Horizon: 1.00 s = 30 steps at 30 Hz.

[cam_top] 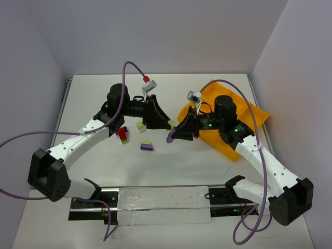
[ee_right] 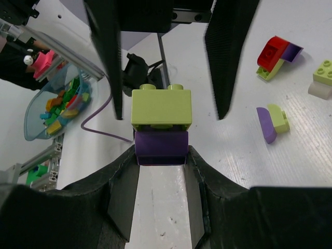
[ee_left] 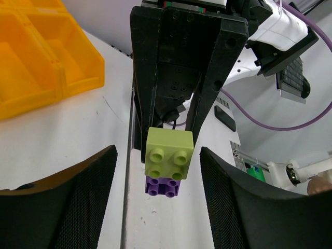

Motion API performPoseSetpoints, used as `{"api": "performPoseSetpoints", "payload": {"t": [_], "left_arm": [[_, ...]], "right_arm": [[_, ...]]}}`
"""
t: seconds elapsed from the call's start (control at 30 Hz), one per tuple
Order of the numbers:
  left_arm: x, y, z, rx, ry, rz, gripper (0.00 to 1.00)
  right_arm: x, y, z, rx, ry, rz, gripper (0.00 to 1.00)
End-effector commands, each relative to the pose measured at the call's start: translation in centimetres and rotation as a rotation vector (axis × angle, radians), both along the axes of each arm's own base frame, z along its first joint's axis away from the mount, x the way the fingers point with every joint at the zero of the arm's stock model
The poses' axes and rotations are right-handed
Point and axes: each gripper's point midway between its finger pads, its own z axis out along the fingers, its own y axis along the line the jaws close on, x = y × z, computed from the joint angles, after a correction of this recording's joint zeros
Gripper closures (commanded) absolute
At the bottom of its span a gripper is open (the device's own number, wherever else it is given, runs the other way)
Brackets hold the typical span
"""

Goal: Sort the legos into containers by color

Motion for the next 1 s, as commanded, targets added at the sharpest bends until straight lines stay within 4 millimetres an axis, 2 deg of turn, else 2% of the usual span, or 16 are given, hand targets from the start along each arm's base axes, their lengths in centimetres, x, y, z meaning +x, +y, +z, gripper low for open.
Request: {"api": "performPoseSetpoints", "payload": {"t": [0.0, 0.03, 0.1, 0.17, 0.2, 0.27, 0.4, 0.57, 0.67, 0.77, 0.83, 0.87, 0.97], "left_arm": [[-0.6, -0.3, 2.9, -0.069, -0.105, -0.041, 0.37], [-0.6, -0.3, 2.9, -0.068, -0.104, -0.043, 0.43], [-1.0, -0.4, 2.8, -0.068, -0.111, -0.054, 0.71], [-1.0, -0.4, 2.8, -0.067, -0.114, -0.047, 0.95], [-0.9, -0.4, 2.7, -0.064, -0.113, -0.041, 1.00], [-0.8, -0.4, 2.5, -0.056, -0.108, -0.032, 1.00], [0.1, -0.3, 2.4, -0.045, -0.103, 0.018, 1.00], [1.1, -0.2, 2.0, -0.013, -0.111, 0.053, 1.00], [3.4, -0.6, 1.9, -0.013, -0.079, 0.120, 1.00], [7.2, -1.7, 1.8, -0.003, -0.030, 0.236, 1.00], [9.7, -2.6, 1.0, 0.021, 0.025, 0.304, 1.00], [11.6, -3.5, -0.1, 0.061, 0.077, 0.341, 1.00], [14.8, -5.5, -3.1, 0.118, 0.165, 0.393, 1.00]], "right_arm": [[-0.1, 0.3, 2.2, 0.029, -0.071, 0.022, 1.00], [-0.1, 0.4, 2.1, 0.028, -0.070, 0.022, 1.00], [0.2, 0.4, 1.9, 0.020, -0.065, 0.016, 1.00], [0.4, 0.4, 1.8, 0.014, -0.066, 0.008, 1.00], [0.5, 0.4, 1.8, 0.010, -0.067, -0.001, 1.00], [0.9, 0.2, 1.4, -0.004, -0.066, -0.029, 1.00], [2.8, -1.1, -0.6, -0.073, -0.037, -0.141, 1.00], [4.4, -3.8, -3.3, -0.119, 0.024, -0.283, 1.00], [5.5, -5.4, -4.1, -0.135, 0.056, -0.393, 1.00], [7.5, -7.5, -4.8, -0.179, 0.094, -0.583, 1.00], [9.6, -10.4, -4.9, -0.227, 0.134, -0.822, 1.00], [10.7, -13.3, -4.9, -0.263, 0.114, -1.009, 1.00], [11.0, -17.9, -4.5, -0.268, 0.084, -1.282, 1.00]]}}
